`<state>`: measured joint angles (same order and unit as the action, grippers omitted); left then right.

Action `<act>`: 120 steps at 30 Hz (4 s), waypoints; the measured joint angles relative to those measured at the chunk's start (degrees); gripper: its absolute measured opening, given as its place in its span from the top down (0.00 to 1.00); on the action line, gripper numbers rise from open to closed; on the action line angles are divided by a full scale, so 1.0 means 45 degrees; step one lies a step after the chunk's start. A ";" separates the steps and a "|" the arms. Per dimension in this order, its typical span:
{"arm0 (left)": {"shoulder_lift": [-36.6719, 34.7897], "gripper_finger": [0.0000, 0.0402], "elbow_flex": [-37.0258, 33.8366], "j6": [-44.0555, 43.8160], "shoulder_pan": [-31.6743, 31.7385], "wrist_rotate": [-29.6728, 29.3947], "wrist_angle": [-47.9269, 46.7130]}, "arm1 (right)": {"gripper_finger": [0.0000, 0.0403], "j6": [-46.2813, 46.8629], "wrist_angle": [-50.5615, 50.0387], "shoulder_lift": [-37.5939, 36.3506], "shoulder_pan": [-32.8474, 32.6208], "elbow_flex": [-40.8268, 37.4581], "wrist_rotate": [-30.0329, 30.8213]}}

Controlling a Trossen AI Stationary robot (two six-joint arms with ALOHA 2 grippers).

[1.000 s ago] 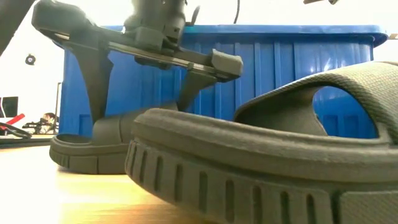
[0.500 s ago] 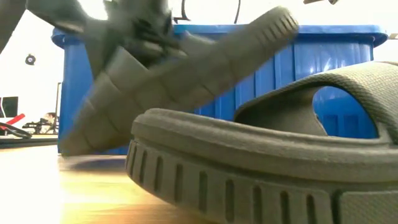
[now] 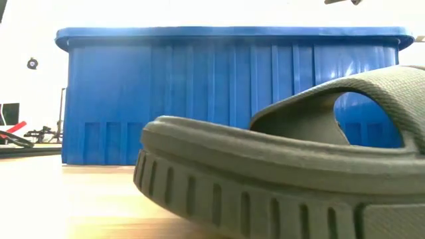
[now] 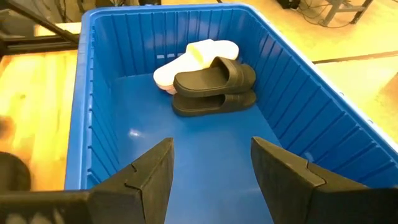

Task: Pick and place slides into bin
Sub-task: Put the black slide into the bin

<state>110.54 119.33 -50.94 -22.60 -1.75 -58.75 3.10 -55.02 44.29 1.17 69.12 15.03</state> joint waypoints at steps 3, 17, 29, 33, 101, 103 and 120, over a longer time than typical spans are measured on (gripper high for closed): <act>-0.0866 0.99 0.0007 0.1904 0.0423 -0.1005 0.0716 | 0.50 0.0383 -0.0015 0.0000 0.0000 0.0058 0.0000; -0.0836 1.00 -0.0388 1.1445 0.5399 -0.6842 0.0260 | 0.50 0.2316 0.0024 0.0010 -0.0005 0.0223 -0.0005; 0.3144 1.00 -0.0378 1.2856 0.7724 -0.8047 0.1787 | 0.50 0.2214 0.0077 0.0010 0.0000 0.0223 0.0000; 0.4025 1.00 -0.0262 1.3831 0.7870 -0.8406 0.2191 | 0.50 0.2209 0.0086 0.0010 0.0000 0.0223 0.0000; 0.4428 0.09 0.0189 1.5739 0.9843 -0.3834 -0.0394 | 0.50 0.2209 0.0087 0.0010 0.0000 0.0219 0.0000; 0.4222 0.09 0.0194 1.5734 0.9843 -0.2867 -0.0646 | 0.50 0.2204 0.0089 0.0010 0.0000 0.0219 0.0000; -0.0365 0.09 0.0078 0.6612 0.7327 0.6551 0.1850 | 0.50 0.2214 0.0102 0.0029 -0.0003 0.0214 0.0000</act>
<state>108.90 119.68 -21.18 10.37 27.73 -50.42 13.06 -54.57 44.42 1.15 70.08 15.03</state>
